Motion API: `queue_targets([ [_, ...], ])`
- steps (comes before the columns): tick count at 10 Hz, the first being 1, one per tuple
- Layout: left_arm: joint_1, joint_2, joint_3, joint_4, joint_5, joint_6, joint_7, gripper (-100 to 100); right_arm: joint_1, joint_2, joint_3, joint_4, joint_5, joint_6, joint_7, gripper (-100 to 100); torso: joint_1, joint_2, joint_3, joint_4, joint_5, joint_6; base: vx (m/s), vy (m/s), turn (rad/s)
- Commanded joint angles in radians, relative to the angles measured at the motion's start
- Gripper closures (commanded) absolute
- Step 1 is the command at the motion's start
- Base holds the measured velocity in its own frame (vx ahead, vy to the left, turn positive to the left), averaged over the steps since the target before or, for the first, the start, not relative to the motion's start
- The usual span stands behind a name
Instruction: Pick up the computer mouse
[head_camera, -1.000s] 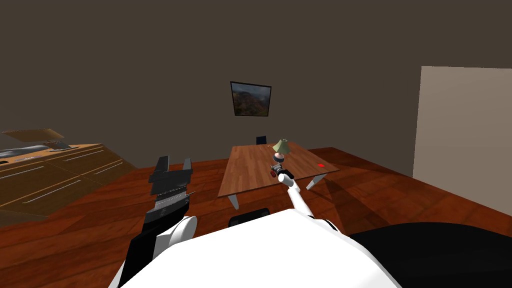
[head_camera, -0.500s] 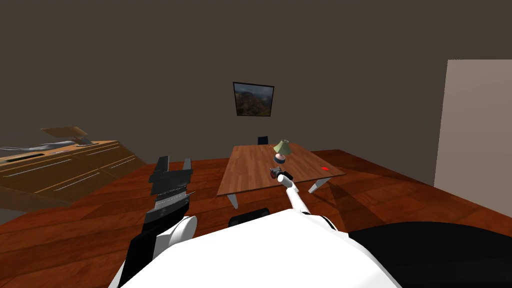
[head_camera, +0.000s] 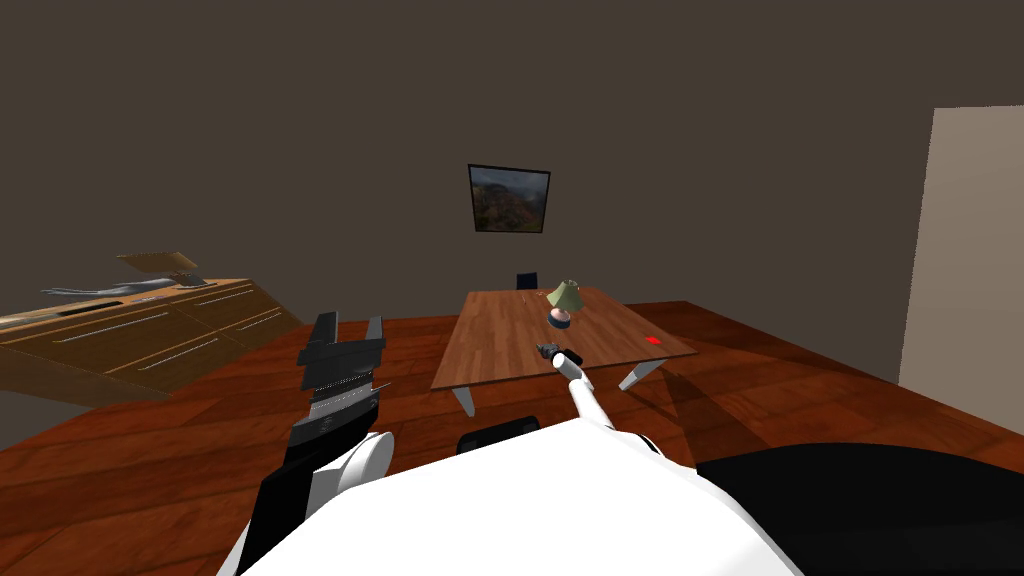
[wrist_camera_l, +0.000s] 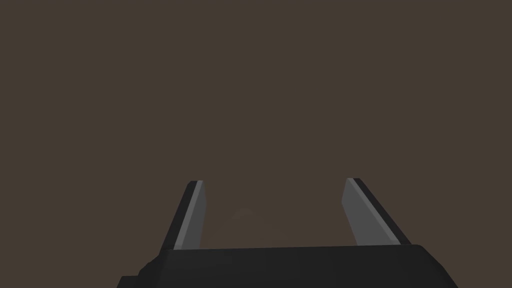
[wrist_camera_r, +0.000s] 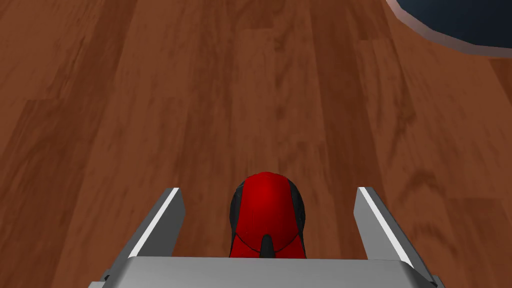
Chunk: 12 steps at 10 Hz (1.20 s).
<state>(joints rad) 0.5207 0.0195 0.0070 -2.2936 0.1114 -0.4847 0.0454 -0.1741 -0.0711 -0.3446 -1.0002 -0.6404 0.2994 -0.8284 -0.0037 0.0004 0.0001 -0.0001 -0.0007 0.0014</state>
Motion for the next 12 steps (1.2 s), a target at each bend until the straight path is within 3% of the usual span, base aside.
queue_targets([
  [1, 0.000, 0.000, 0.000, 0.000, 0.000, 0.000, 0.000, 0, -0.008, 0.016, -0.013, 0.029, 0.003, 0.011, -0.020, -100, 0.000, 0.000, 0.000, 0.000, 0.000, 0.000, -0.009, -0.067, 0.032],
  [2, 0.000, 0.000, 0.000, 0.000, 0.000, 0.000, 0.000, 0, 0.001, 0.037, -0.023, 0.055, 0.002, 0.020, -0.034, -100, 0.000, 0.000, 0.000, 0.000, 0.000, 0.000, -0.004, -0.078, 0.004],
  [3, 0.000, 0.000, 0.000, 0.000, 0.000, 0.000, 0.000, 0, -0.002, 0.016, -0.008, 0.050, -0.018, 0.009, -0.020, -100, -0.001, 0.000, 0.000, 0.000, 0.000, 0.000, -0.001, -0.038, 0.004],
  [4, 0.000, 0.000, 0.000, 0.000, 0.000, 0.000, 0.000, 0, -0.001, 0.016, -0.007, 0.055, -0.021, 0.009, -0.021, 0, 0.001, 0.000, 0.000, 0.000, 0.000, 0.000, -0.001, -0.007, 0.000],
  [5, 0.000, 0.000, 0.000, 0.000, 0.000, 0.000, 0.000, 0, -0.030, 0.017, -0.057, 0.080, -0.027, 0.044, 0.029, -100, 0.003, 0.000, 0.000, 0.000, 0.001, 0.000, 0.025, 0.023, -0.050],
  [7, 0.000, 0.000, 0.000, 0.000, 0.000, 0.000, 0.000, 0, -0.030, 0.017, -0.108, 0.080, -0.027, 0.044, 0.079, -100, 0.006, -0.002, -0.001, 0.000, 0.001, 0.000, 0.021, 0.033, -0.007],
  [8, 0.000, 0.000, 0.000, 0.000, 0.000, 0.000, 0.000, 0, -0.059, 0.018, -0.135, 0.106, -0.034, 0.080, 0.115, -100, 0.006, -0.002, -0.001, 0.000, 0.001, 0.000, 0.025, 0.043, -0.044],
  [10, 0.000, 0.000, 0.000, 0.000, 0.000, 0.000, 0.000, 0, -0.059, 0.018, -0.194, 0.106, -0.034, 0.080, 0.174, -100, 0.007, -0.002, -0.001, 0.000, 0.002, 0.000, 0.020, 0.032, -0.011],
  [11, 0.000, 0.000, 0.000, 0.000, 0.000, 0.000, 0.000, 0, -0.059, 0.018, -0.208, 0.106, -0.034, 0.080, 0.178, -100, 0.006, -0.002, -0.001, 0.000, 0.001, 0.000, 0.005, 0.004, 0.015],
  [12, 0.000, 0.000, 0.000, 0.000, 0.000, 0.000, 0.000, 0, -0.088, 0.020, -0.246, 0.131, -0.040, 0.116, 0.218, -100, 0.003, -0.001, -0.001, -0.001, 0.001, 0.001, 0.020, 0.023, -0.044],
])
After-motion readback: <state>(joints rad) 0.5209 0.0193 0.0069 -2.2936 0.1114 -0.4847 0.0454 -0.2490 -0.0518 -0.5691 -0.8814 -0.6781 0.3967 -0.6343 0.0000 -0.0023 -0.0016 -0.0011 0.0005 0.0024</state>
